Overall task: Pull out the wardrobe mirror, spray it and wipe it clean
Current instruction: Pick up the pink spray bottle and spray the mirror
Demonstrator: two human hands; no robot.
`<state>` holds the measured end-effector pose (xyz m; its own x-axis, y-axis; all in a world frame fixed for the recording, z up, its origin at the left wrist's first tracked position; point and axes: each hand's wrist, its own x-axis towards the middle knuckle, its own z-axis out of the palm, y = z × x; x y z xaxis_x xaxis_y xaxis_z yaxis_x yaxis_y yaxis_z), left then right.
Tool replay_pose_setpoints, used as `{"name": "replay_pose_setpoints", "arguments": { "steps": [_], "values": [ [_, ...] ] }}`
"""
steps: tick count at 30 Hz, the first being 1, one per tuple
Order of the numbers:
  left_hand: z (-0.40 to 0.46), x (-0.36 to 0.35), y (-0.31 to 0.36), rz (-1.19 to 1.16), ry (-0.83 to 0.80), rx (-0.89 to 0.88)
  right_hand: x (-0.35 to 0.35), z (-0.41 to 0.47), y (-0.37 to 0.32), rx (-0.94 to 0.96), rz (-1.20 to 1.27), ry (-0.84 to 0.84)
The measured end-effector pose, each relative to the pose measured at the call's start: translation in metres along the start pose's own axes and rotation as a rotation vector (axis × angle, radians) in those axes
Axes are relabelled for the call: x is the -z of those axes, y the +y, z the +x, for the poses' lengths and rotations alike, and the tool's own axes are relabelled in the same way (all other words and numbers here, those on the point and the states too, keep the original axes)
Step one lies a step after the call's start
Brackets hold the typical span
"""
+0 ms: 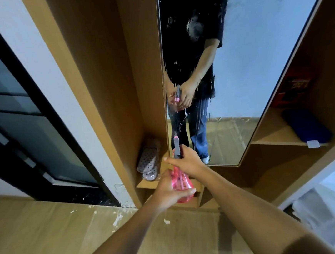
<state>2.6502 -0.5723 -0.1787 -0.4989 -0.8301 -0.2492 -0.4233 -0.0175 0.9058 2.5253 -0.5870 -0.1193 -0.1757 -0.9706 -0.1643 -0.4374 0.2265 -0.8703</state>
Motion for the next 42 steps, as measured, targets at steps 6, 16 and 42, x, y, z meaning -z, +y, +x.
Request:
{"name": "replay_pose_setpoints", "arguments": {
  "steps": [6,16,42],
  "values": [
    [-0.001,0.002,-0.005,-0.022,-0.025,0.011,-0.007,-0.002,0.006,-0.018,0.034,0.017],
    [0.002,-0.015,-0.007,0.044,-0.063,0.026,-0.001,-0.005,0.035,-0.089,0.085,0.089],
    [0.005,-0.054,0.005,0.146,-0.176,-0.04,0.032,-0.04,0.061,-0.091,0.198,0.202]
  ]
}}
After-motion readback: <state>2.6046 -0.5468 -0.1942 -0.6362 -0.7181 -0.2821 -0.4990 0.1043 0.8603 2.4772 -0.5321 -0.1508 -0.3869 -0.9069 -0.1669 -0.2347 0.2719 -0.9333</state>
